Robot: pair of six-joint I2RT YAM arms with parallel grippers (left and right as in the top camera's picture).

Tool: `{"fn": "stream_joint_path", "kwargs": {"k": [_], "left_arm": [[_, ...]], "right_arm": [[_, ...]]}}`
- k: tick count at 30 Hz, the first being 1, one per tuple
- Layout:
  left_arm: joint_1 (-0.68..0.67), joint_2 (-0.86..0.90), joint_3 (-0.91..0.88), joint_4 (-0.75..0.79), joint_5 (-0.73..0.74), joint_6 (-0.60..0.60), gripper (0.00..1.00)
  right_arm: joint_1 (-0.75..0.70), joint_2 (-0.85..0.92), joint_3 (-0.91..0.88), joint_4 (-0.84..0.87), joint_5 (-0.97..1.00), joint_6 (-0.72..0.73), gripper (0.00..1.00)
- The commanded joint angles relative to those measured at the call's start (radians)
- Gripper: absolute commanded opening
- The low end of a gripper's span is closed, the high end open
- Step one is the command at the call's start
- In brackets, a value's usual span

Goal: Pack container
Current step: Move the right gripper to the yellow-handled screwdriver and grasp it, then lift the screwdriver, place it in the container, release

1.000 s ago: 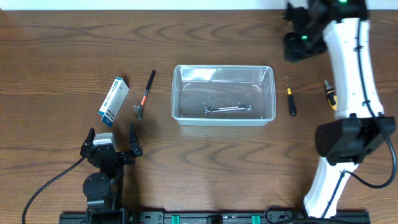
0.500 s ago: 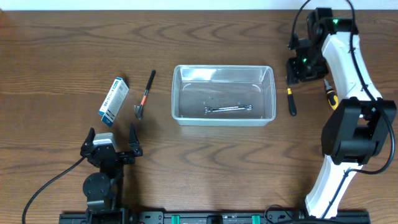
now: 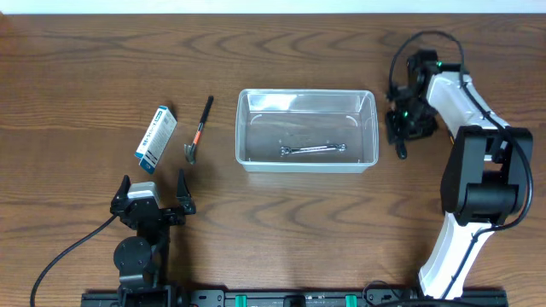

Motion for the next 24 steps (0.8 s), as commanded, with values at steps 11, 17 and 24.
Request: {"fn": "stream_joint_path", "kwargs": {"k": [11,17,24], "left_arm": [[-0.004,0.000,-0.027,-0.016,-0.001,0.006,0.98],[-0.004,0.000,-0.027,-0.016,-0.001,0.006,0.98],[-0.004,0.000,-0.027,-0.016,-0.001,0.006,0.98]], "right_arm": [[-0.013,-0.012,-0.066,0.064,0.046,0.040,0.35],[-0.013,-0.012,-0.066,0.062,0.082,0.051,0.19],[-0.013,-0.012,-0.065,0.061,0.086,0.053,0.03]]}}
